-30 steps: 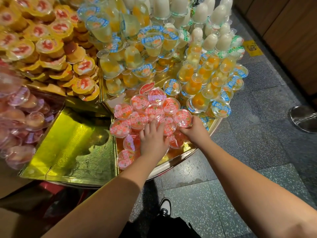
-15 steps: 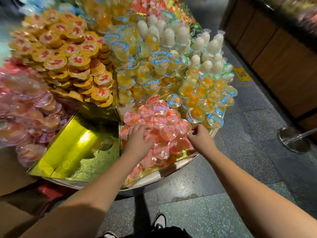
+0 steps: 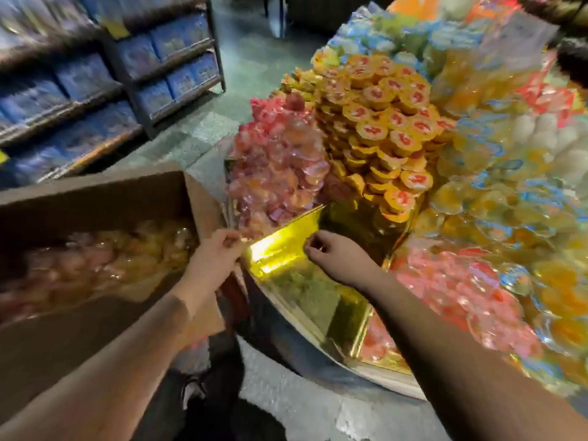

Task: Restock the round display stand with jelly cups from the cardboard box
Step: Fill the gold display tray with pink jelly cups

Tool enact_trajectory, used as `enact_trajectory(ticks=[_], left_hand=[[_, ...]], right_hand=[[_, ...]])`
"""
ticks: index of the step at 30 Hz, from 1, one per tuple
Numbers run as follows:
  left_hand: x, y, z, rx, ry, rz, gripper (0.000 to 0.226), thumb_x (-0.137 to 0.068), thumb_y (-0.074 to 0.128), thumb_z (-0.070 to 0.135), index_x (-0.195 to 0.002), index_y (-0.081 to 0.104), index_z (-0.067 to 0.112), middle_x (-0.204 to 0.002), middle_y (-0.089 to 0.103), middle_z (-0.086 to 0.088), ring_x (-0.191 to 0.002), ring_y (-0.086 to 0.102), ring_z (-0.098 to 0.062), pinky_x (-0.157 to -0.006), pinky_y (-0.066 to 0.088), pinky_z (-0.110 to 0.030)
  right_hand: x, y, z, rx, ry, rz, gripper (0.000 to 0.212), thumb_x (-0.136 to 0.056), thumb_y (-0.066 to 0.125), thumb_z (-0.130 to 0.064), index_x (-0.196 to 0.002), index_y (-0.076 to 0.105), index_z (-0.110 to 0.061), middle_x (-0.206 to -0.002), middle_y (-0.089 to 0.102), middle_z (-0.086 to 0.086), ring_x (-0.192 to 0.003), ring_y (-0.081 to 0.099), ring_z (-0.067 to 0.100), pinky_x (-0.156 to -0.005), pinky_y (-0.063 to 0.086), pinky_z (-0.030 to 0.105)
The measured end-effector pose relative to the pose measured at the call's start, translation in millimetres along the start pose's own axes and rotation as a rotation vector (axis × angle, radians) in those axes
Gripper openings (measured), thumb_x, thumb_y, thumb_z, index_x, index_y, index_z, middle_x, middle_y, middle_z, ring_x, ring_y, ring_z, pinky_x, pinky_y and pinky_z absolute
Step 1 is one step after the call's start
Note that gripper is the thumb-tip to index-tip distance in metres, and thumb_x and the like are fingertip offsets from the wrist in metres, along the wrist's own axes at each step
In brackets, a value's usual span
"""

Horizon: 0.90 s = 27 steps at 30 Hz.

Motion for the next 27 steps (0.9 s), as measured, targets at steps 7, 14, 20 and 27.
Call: enact_trajectory(ticks=[7,14,20,27], left_hand=[[-39,-157,-149,0.044,-0.221,0.133,0.008,-0.099,0.057,0.028,-0.106,0.061,0.028,-0.106,0.061,0.007,-0.1,0.057,-0.014,-0.077,0.041,-0.023],[-102,-291,-304,-0.057,-0.471,0.122,0.018,-0.1,0.054,0.028,-0.116,0.06,0.023,-0.11,0.062,0.0,-0.089,0.056,-0.01,-0.069,0.046,-0.021],[-132,-354,-403,-0.102,-0.698,0.127,0.035,-0.099,0.055,0.029,-0.132,0.055,0.018,-0.115,0.062,-0.005,-0.1,0.063,-0.025,-0.083,0.055,-0.039],[-171,-352,-468,-0.149,-0.775,0.045,0.052,-0.097,0.055,0.04,-0.141,0.047,0.015,-0.136,0.047,-0.008,-0.111,0.056,-0.025,-0.084,0.05,-0.032]], right_hand=[[-108,148,-133,0.15,-0.119,-0.326,0.018,-0.097,0.057,-0.033,-0.1,0.066,-0.017,-0.102,0.069,0.004,-0.096,0.062,0.02,-0.075,0.041,0.03],[-215,302,-218,0.228,0.027,-0.538,0.032,-0.101,0.05,-0.042,-0.126,0.059,-0.024,-0.119,0.064,-0.001,-0.101,0.06,0.015,-0.088,0.051,0.031],[-287,406,-249,0.356,0.088,-0.607,0.043,-0.1,0.053,-0.039,-0.138,0.052,-0.02,-0.134,0.058,0.003,-0.115,0.057,0.02,-0.096,0.05,0.033],[-360,495,-277,0.53,-0.048,-0.61,0.059,-0.096,0.06,-0.03,-0.149,0.038,-0.018,-0.15,0.041,0.007,-0.133,0.046,0.027,-0.103,0.045,0.04]])
Point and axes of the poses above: each hand's wrist, its own x-axis away from the middle knuckle, its own y-axis out of the palm, z = x × y, the point moved 5 cm from there along -x, towards the middle knuckle
